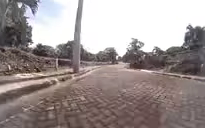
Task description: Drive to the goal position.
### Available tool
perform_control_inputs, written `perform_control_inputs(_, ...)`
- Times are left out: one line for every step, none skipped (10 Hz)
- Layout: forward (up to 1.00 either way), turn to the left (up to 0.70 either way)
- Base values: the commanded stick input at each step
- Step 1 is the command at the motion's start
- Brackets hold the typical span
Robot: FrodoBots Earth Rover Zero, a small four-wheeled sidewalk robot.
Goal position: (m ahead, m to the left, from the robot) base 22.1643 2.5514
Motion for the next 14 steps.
perform_control_inputs(0.70, 0.00)
perform_control_inputs(0.70, 0.00)
perform_control_inputs(0.70, 0.00)
perform_control_inputs(0.70, 0.00)
perform_control_inputs(0.70, 0.00)
perform_control_inputs(0.70, 0.00)
perform_control_inputs(0.70, 0.00)
perform_control_inputs(0.70, 0.00)
perform_control_inputs(0.70, 0.00)
perform_control_inputs(0.70, 0.00)
perform_control_inputs(0.70, 0.00)
perform_control_inputs(0.70, 0.00)
perform_control_inputs(0.70, 0.00)
perform_control_inputs(0.70, 0.00)
